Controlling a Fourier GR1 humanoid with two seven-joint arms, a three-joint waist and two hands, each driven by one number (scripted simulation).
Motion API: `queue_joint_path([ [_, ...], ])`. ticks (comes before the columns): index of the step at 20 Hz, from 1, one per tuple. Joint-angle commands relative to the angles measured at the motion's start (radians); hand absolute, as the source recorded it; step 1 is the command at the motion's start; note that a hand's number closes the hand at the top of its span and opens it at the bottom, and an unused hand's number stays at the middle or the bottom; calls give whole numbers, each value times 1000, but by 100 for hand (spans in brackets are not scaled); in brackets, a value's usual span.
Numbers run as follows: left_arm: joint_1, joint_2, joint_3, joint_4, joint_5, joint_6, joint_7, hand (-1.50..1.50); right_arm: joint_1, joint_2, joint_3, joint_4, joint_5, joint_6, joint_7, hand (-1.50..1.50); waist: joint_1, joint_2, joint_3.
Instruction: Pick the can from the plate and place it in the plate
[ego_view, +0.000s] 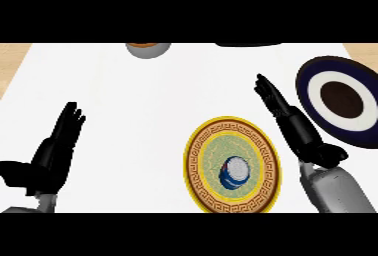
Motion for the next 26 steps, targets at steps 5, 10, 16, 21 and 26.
queue_joint_path([
  [5, -115, 37, 41, 130, -44, -28, 129, 0, 10, -69, -164, 57, -245, 219, 67, 150, 41, -21, 0],
  [10, -91, 44, 44, 121, -3, -45, 161, 0, 151, -33, -238, 83, -13, -118, -127, -150, 0, -22, 4],
  [16, -176, 19, 46, 184, -40, -81, 207, 0, 336, -88, -108, 62, 85, 70, -327, -150, 36, -25, -1],
  [21, -190, 2, 66, 189, -68, -82, 208, 0, 318, -157, -96, 48, 200, 59, -267, -150, 44, -24, -1],
  [26, -165, -48, 55, 203, -100, -92, 185, 0, 394, -172, -35, -211, 291, 36, -52, -150, 41, -26, -1],
])
